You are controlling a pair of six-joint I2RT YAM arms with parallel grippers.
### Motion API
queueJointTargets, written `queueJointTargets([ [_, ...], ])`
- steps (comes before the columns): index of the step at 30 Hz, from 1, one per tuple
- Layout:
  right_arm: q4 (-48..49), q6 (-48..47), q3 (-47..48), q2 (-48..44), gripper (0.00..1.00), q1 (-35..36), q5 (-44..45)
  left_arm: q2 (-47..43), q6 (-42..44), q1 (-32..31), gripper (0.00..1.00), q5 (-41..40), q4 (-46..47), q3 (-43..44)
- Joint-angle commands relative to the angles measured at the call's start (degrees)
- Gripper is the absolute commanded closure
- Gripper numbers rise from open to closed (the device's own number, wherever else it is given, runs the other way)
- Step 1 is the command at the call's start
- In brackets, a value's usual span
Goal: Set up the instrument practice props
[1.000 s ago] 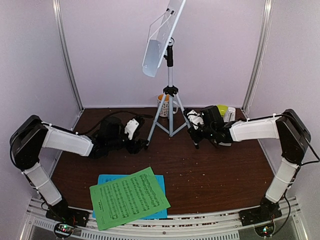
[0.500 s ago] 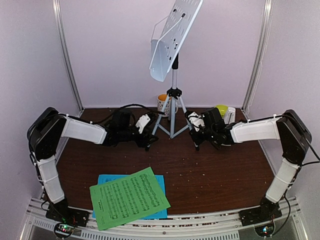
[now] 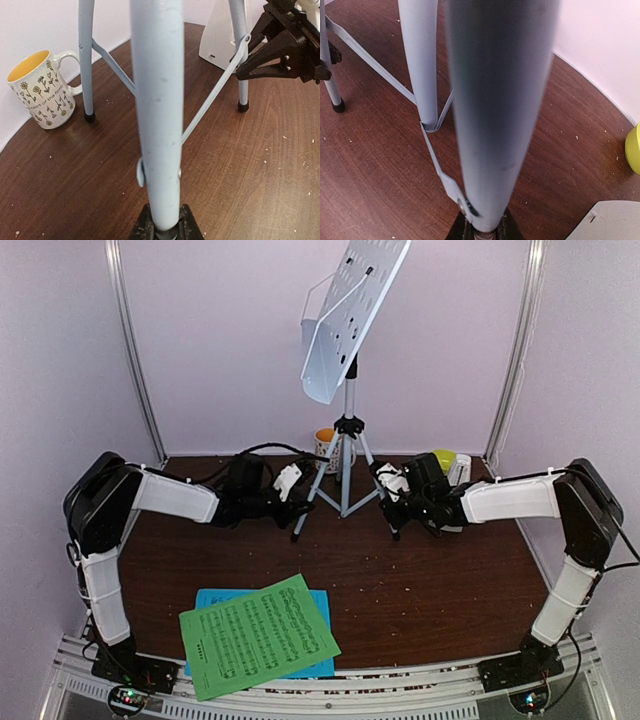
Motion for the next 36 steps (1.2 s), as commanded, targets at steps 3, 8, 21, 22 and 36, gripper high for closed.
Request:
queueJointTargets([
  [3,-0.9,-3.4,3.5,1.1,0.85,-0.4,3.4,-2.3,0.1,-2.3,1.0,1.1,3.7,-4.5],
  [8,-0.9,-3.2,5.5,2.4,0.82,-0.8,5.6,-3.7,-1.1,-5.4,1.0,-3.2,4.7,-6.9],
  [21,-1.9,-1.2,5.3,0.7,0.39,-1.1,7.9,-4.7,-10.6,-12.1,1.0,-19.5,5.1,-7.5],
  [22,-1.8,-0.8,4.9,0.0,0.37,-1.1,7.8,-4.6,-12.2,-12.7,1.0,-20.2,5.1,-7.2],
  [36,-2.2,7.7,1.2,-8.4,0.18,-1.5,8.9,-2.4,-16.9,-20.7,0.97,-29.3,7.7,-3.9],
])
